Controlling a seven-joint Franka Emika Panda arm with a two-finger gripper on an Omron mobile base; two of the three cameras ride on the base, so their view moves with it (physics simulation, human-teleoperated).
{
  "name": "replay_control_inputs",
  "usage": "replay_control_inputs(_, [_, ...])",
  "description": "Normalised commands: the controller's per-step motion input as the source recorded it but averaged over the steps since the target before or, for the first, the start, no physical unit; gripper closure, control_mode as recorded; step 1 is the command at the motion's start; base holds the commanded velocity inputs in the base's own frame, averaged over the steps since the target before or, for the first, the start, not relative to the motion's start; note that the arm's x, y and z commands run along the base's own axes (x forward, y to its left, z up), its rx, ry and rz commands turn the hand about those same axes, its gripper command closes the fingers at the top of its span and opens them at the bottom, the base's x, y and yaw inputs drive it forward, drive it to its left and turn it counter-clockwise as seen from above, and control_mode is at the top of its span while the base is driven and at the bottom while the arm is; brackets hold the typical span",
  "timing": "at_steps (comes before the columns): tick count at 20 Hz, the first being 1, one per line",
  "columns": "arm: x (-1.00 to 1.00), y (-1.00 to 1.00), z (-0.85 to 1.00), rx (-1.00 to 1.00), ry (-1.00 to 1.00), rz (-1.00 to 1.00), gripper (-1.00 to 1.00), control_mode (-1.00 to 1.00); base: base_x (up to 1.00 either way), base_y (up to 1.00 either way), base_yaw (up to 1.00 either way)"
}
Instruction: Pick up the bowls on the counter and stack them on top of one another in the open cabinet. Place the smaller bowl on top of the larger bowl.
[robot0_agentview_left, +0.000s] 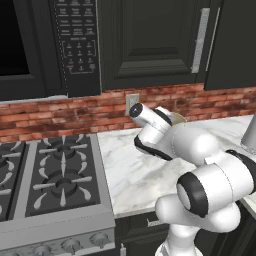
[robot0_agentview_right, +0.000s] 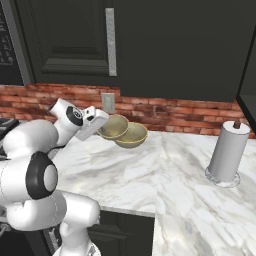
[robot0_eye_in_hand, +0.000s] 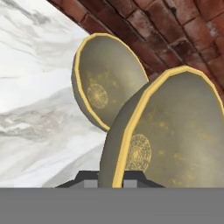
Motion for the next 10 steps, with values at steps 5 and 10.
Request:
replay_control_inputs(5, [0.32,-0.24,-0.01,0.0,0.01,0.01,1.0,-1.0,0.0,0.0,0.0])
replay_control_inputs(10, [0.31,-0.16,0.0,0.0,0.03,0.0,1.0,-1.0,0.0,0.0,0.0])
